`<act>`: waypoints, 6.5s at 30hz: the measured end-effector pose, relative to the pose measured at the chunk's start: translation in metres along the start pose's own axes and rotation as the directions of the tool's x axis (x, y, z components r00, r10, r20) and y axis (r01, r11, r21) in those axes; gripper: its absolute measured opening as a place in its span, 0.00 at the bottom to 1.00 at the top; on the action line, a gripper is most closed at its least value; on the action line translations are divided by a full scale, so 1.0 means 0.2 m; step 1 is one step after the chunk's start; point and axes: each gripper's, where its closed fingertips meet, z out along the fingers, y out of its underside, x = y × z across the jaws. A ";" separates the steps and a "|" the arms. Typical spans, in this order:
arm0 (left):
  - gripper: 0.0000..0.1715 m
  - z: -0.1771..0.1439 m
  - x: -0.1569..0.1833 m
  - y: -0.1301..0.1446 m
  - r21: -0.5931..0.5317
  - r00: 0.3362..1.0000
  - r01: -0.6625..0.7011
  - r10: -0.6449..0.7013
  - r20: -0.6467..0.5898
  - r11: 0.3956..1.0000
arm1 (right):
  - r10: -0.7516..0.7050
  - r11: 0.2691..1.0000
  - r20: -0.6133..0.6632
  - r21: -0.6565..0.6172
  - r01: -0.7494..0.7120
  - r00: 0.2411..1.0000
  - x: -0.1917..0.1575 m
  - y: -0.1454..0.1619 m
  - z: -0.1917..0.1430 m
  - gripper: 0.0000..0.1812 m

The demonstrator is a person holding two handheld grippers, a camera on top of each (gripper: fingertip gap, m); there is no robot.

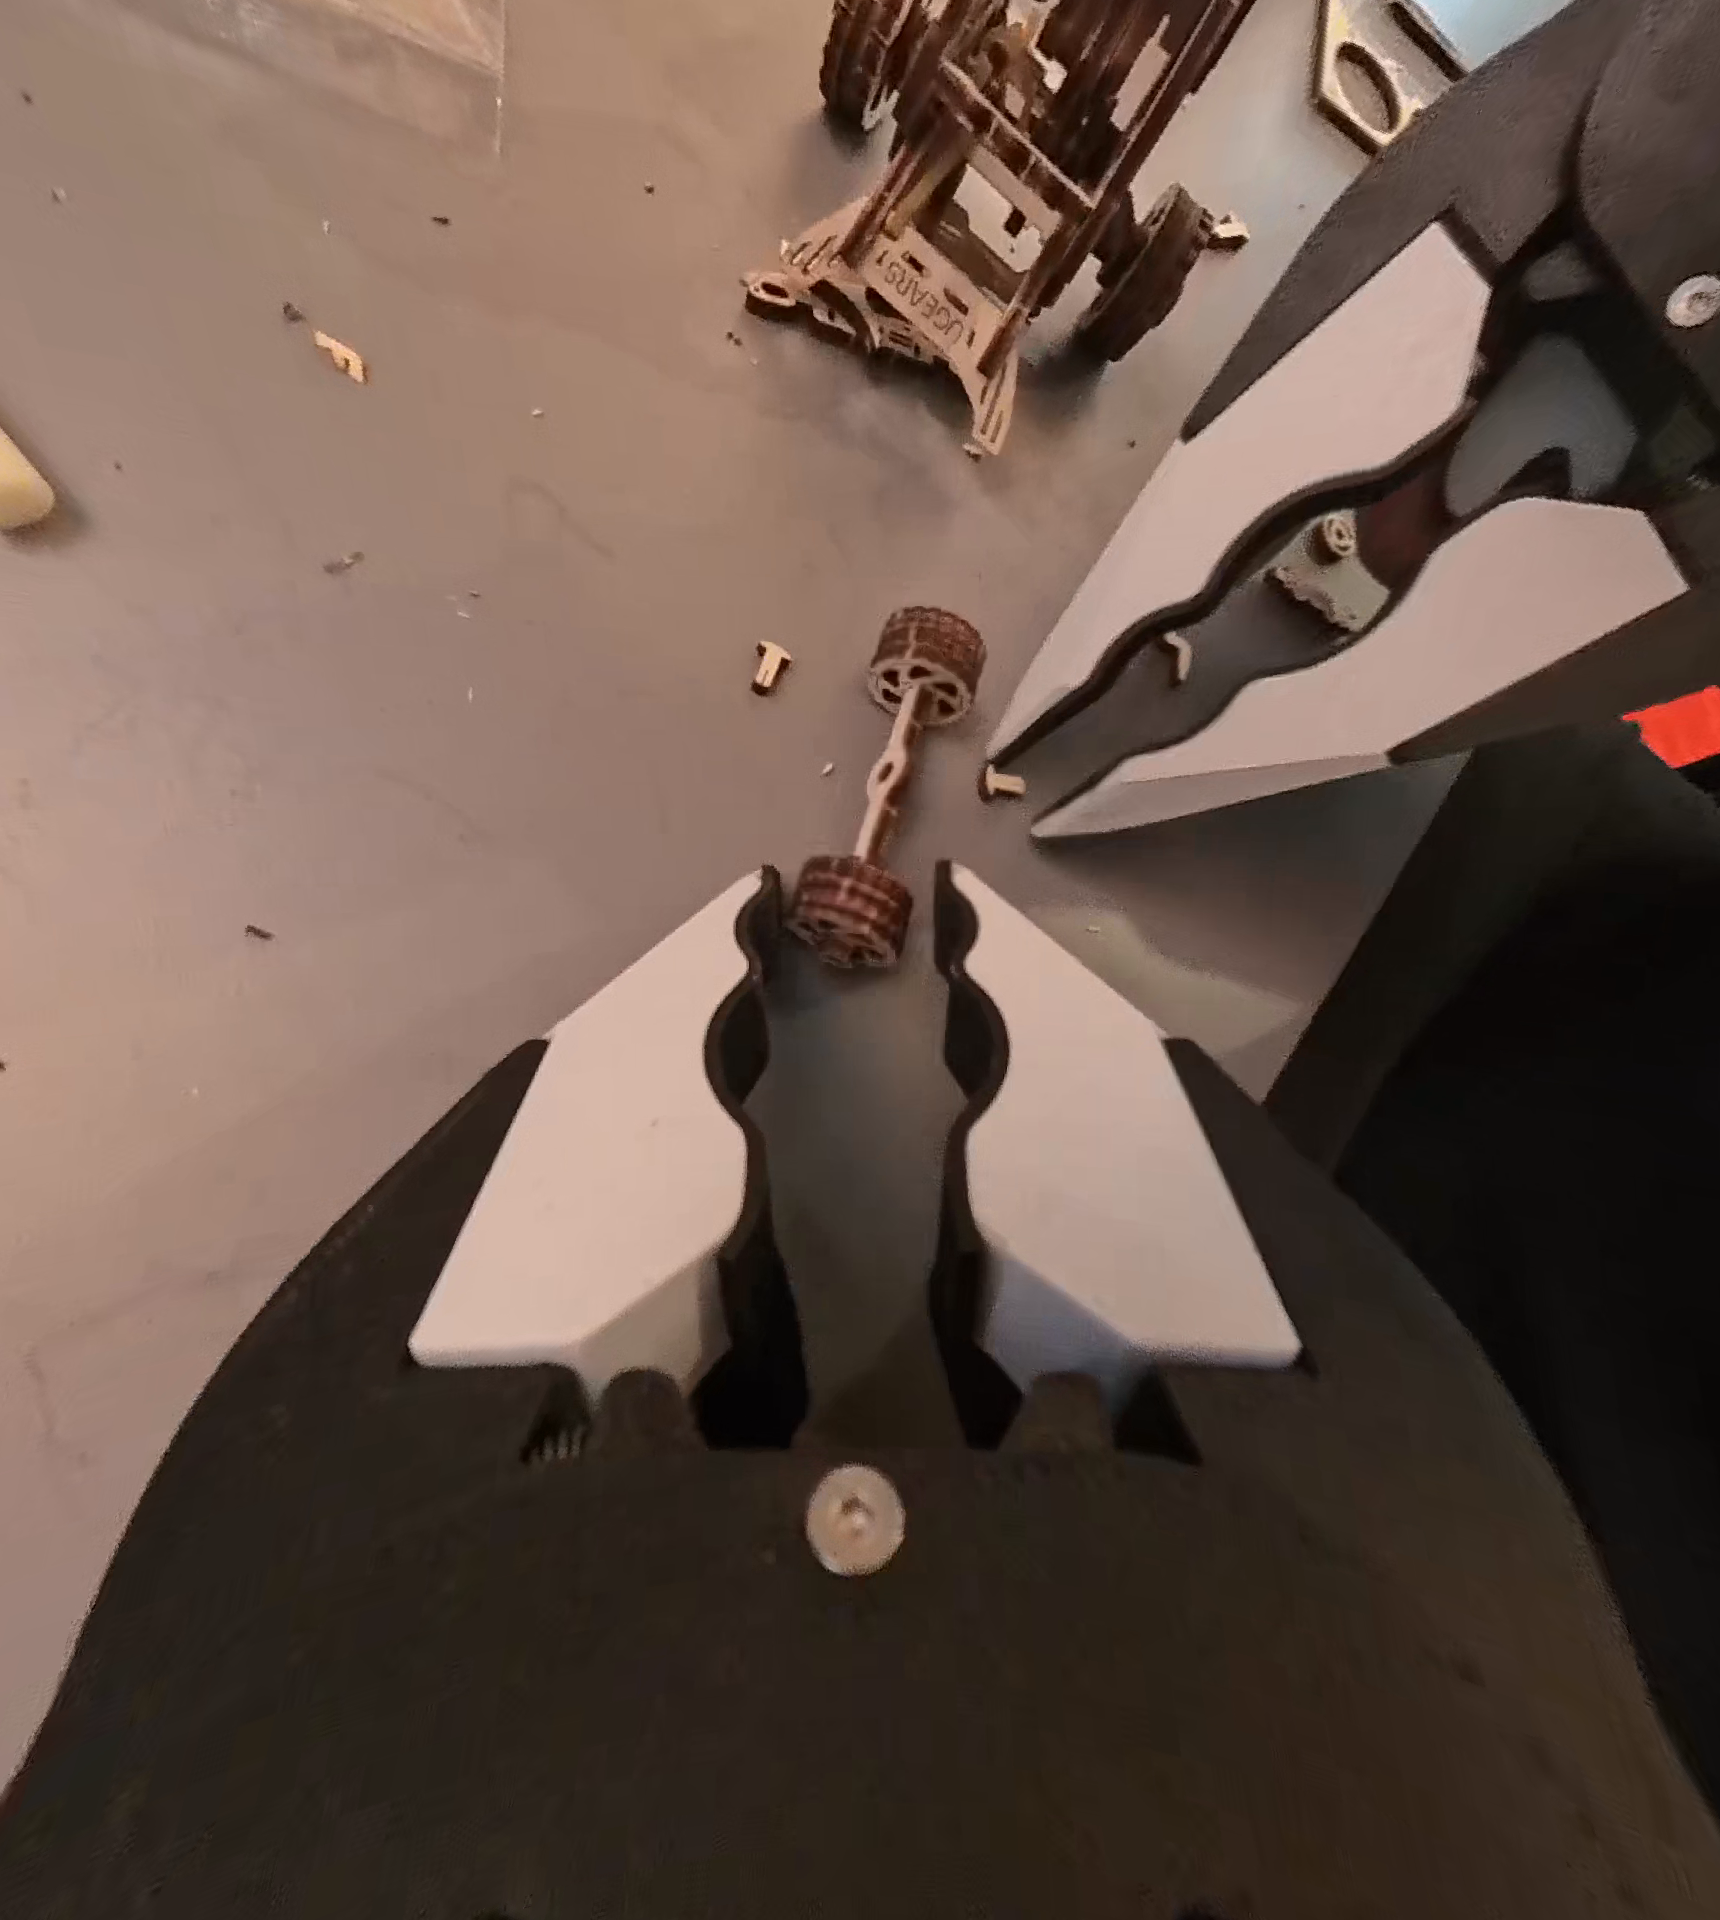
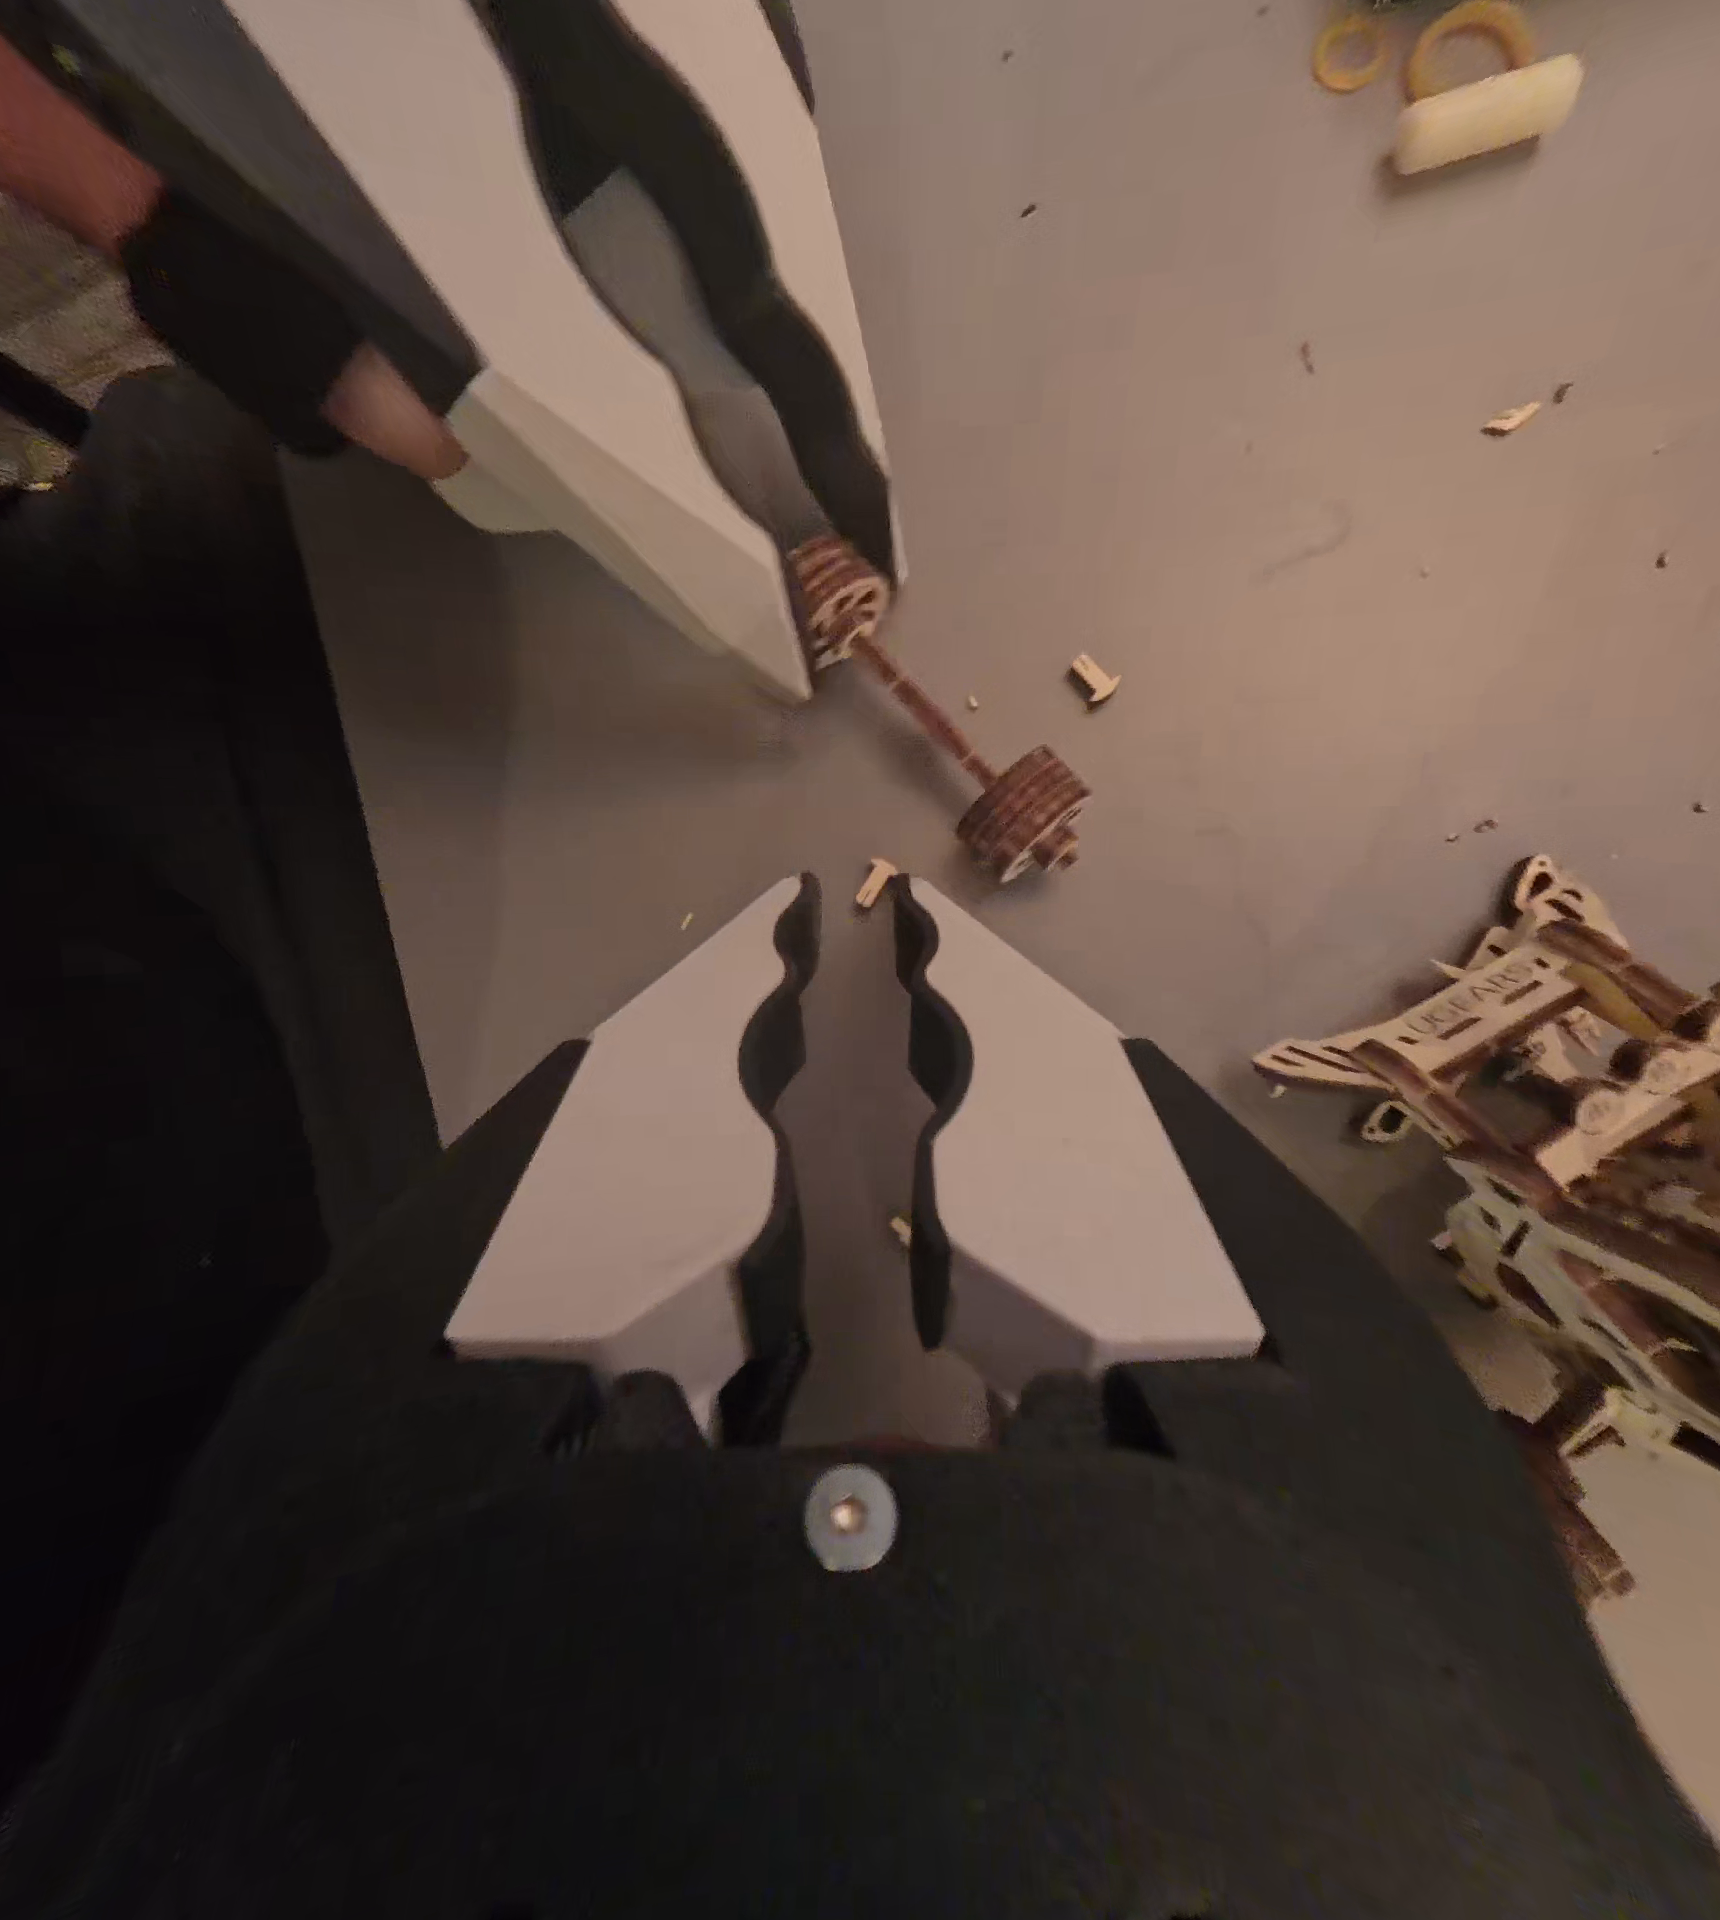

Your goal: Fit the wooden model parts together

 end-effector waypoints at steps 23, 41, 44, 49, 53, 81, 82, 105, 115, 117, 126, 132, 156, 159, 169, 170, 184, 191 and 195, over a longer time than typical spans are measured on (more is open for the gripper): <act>0.04 -0.19 0.33 -0.27 0.222 0.910 0.130 -0.027 -0.415 0.966 | -0.268 0.907 -0.177 0.284 0.310 0.947 -0.07 -0.27 -0.32 0.00; 0.01 -0.21 0.36 -0.30 0.202 0.826 0.294 -0.142 -0.546 0.934 | -0.394 0.849 -0.327 0.229 0.476 0.859 -0.09 -0.31 -0.36 0.00; 0.01 -0.22 0.36 -0.31 0.202 0.815 0.311 -0.151 -0.560 0.929 | -0.384 0.848 -0.329 0.244 0.471 0.863 -0.09 -0.32 -0.36 0.00; 0.00 -0.24 0.31 -0.30 0.217 0.823 0.315 -0.152 -0.547 0.924 | -0.338 0.865 -0.317 0.268 0.425 0.886 -0.06 -0.33 -0.37 0.10; 0.00 -0.24 0.23 -0.28 0.226 0.845 0.314 -0.162 -0.509 0.922 | -0.266 0.924 -0.259 0.206 0.323 0.928 0.04 -0.25 -0.29 0.12; 0.00 0.03 0.04 -0.10 -0.230 0.868 -0.129 -0.002 -0.497 0.965 | -0.384 0.917 -0.207 0.033 0.398 0.900 0.13 -0.04 -0.01 0.09; 0.00 0.03 0.04 -0.10 -0.235 0.867 -0.133 -0.002 -0.498 0.963 | -0.398 0.910 -0.217 0.030 0.413 0.891 0.13 -0.04 -0.01 0.09; 0.00 0.03 0.06 -0.05 -0.480 0.826 -0.274 -0.051 -0.561 0.833 | -0.488 0.860 -0.297 -0.005 0.510 0.821 0.12 -0.05 0.00 0.09; 0.00 0.02 0.07 -0.03 -0.599 0.841 -0.233 -0.150 -0.520 0.766 | -0.488 0.861 -0.316 -0.023 0.508 0.813 0.11 -0.05 0.00 0.09; 0.00 0.02 0.07 -0.03 -0.605 0.849 -0.208 -0.165 -0.502 0.769 | -0.482 0.865 -0.319 -0.025 0.501 0.816 0.11 -0.05 0.00 0.09; 0.00 0.03 0.07 -0.03 -0.579 0.887 -0.114 -0.180 -0.426 0.807 | -0.467 0.874 -0.346 -0.037 0.485 0.814 0.11 -0.05 0.00 0.09; 0.00 0.05 0.07 -0.04 -0.606 0.883 -0.128 -0.188 -0.430 0.785 | -0.472 0.872 -0.352 -0.050 0.487 0.809 0.11 -0.05 0.00 0.09; 0.00 0.06 0.03 -0.08 -0.337 0.905 0.073 -0.204 -0.373 0.939 | -0.427 0.894 -0.378 -0.042 0.445 0.822 0.13 -0.06 0.00 0.08; 0.00 0.05 0.02 -0.09 -0.299 0.914 0.101 -0.207 -0.348 0.949 | -0.429 0.893 -0.385 -0.046 0.447 0.817 0.13 -0.06 0.01 0.08; 0.01 0.05 0.00 -0.10 -0.153 0.960 0.150 -0.181 -0.214 0.977 | -0.407 0.906 -0.453 -0.091 0.413 0.793 0.14 -0.06 0.00 0.08; 0.01 0.06 -0.03 -0.09 -0.154 0.968 0.140 -0.168 -0.186 0.978 | -0.399 0.911 -0.454 -0.099 0.401 0.796 0.13 -0.06 0.00 0.09; 0.01 0.00 0.04 -0.10 -0.001 0.972 0.101 -0.099 -0.213 0.995 | -0.324 0.944 -0.167 0.003 0.329 0.931 0.06 -0.01 -0.04 0.14; 0.00 -0.05 0.10 -0.12 0.084 0.968 0.136 -0.114 -0.222 0.987 | -0.326 0.942 -0.068 0.064 0.330 0.943 0.04 -0.04 0.00 0.08; 0.00 -0.08 0.11 -0.12 0.133 0.970 0.177 -0.150 -0.191 0.975 | -0.309 0.947 -0.058 0.072 0.313 0.949 0.06 -0.05 0.01 0.07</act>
